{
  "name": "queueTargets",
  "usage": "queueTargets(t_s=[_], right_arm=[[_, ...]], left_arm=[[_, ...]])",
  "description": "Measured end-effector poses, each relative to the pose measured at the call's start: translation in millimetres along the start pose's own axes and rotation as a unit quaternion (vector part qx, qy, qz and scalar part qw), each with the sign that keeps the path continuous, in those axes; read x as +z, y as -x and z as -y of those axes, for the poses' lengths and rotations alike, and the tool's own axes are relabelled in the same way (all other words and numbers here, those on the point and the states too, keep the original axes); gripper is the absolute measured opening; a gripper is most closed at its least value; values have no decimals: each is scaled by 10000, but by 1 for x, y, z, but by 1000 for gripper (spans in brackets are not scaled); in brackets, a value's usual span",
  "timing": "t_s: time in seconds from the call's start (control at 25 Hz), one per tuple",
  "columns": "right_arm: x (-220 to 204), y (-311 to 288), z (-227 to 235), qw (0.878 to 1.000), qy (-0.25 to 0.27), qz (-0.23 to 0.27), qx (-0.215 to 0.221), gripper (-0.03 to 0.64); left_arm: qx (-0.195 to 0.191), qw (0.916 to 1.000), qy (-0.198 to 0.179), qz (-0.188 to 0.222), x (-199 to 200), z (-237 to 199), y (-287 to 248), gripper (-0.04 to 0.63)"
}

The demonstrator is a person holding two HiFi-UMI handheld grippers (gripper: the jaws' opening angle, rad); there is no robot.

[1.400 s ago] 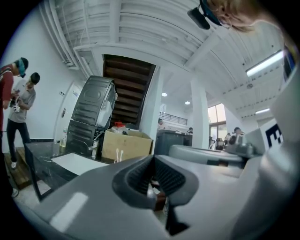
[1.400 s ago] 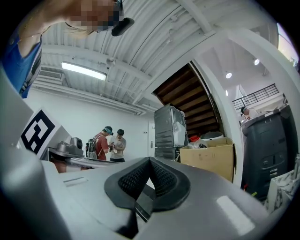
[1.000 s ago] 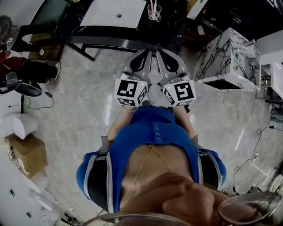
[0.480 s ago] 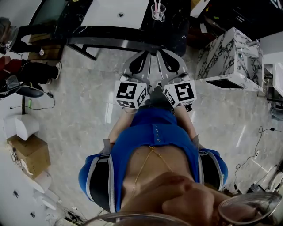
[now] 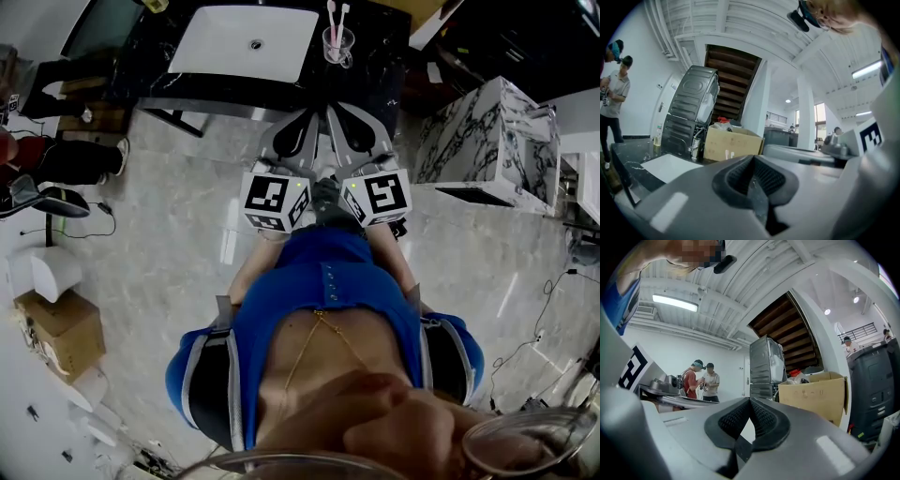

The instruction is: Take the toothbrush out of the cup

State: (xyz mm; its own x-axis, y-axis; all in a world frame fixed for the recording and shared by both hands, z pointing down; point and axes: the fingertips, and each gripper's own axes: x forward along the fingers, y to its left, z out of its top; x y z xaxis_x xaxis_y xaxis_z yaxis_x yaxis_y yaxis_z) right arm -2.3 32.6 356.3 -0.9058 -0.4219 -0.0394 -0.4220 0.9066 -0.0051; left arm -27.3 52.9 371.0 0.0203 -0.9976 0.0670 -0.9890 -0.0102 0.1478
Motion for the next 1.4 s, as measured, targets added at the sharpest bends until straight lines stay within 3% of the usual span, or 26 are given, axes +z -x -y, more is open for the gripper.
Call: queueTargets(t_s=[0.6, 1.04, 1.4], right_arm=[[6, -72, 105, 10000, -83, -42, -9, 2], [-2, -68, 153, 9996, -219, -82, -144, 2], [-5, -68, 178, 9983, -276, -72, -499, 2]], left_arm=[[-62, 9998, -60, -184, 21, -29, -128, 2], [-282, 9989, -129, -345, 19, -10, -174, 2], [-666, 9969, -61, -403, 16, 4, -199, 2]])
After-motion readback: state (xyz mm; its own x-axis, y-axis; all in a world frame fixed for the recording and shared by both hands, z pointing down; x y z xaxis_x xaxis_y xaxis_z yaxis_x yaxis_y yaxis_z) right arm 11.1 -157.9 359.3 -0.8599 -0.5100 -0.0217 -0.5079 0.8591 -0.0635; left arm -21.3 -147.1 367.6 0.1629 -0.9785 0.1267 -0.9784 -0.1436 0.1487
